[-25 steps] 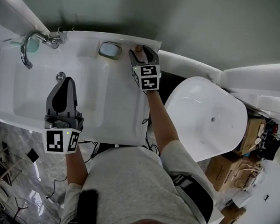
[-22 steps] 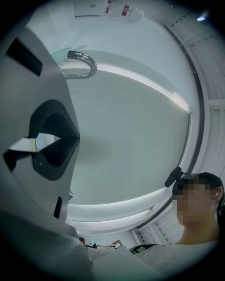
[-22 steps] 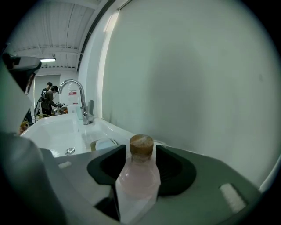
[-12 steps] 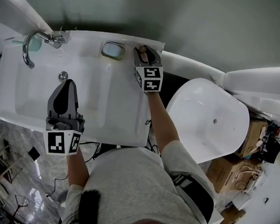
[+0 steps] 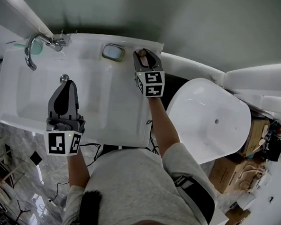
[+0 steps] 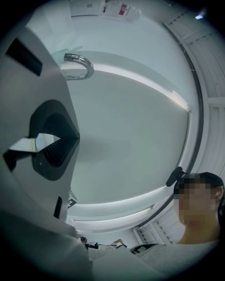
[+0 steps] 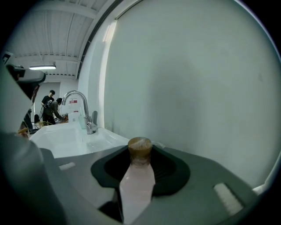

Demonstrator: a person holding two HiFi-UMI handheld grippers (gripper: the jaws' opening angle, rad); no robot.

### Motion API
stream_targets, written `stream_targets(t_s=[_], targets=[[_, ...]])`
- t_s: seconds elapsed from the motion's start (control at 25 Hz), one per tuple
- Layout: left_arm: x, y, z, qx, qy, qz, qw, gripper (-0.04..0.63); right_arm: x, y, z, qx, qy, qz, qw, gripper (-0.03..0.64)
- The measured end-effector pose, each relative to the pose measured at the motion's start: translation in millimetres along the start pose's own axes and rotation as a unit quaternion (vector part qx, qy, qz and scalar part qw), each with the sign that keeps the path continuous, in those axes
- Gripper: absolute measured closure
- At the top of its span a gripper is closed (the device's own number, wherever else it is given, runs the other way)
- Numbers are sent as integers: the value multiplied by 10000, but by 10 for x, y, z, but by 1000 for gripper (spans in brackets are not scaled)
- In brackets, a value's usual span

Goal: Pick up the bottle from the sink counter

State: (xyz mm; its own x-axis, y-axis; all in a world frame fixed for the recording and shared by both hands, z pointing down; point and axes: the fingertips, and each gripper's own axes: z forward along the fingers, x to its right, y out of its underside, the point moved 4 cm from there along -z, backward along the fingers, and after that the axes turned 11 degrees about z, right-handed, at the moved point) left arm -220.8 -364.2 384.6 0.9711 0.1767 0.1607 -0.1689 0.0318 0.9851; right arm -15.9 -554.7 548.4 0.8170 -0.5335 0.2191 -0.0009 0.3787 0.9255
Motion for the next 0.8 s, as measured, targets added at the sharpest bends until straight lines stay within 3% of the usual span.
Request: stream_targets(t_s=[0.8], targets=[[17,-393,-73,558,495,57,9972,588,-543,-692,-983,537,43,-96,9985,468]])
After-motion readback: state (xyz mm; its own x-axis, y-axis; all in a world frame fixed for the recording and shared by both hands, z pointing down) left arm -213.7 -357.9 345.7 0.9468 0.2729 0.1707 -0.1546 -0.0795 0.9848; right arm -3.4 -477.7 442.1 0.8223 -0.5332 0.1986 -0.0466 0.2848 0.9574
